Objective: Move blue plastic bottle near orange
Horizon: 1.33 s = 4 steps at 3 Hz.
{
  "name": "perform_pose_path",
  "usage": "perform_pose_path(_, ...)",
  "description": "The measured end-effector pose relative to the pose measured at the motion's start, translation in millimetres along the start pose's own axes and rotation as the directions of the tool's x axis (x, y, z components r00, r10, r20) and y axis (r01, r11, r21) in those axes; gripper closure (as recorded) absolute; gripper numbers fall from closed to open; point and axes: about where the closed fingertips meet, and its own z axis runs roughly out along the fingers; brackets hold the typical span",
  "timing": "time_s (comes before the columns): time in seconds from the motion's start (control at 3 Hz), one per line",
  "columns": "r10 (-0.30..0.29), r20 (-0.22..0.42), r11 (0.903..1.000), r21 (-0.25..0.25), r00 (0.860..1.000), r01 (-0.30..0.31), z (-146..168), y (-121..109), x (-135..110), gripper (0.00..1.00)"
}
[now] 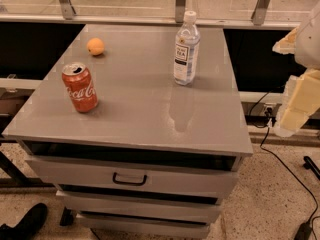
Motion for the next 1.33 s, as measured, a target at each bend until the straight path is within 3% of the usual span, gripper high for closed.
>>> perform_pose_path(0.33, 0.000, 0.000, 1.0000, 0.000, 1.000, 0.000, 0.0, 0.0, 0.0, 0.00)
perform_pose_path(0.67, 0.068, 0.082, 0.9977, 0.000, 0.994, -0.068, -2.3, -1.1, 3.8, 0.00)
perform_pose_path(1.0, 0.198, 0.256, 0.9782, 0.011, 0.946, -0.208, 8.3, -3.6, 31.4, 0.00)
perform_pose_path(1.33, 0.250, 0.431, 0.9506, 0.060, 0.867, -0.305, 14.0, -6.6, 51.2, 0.00)
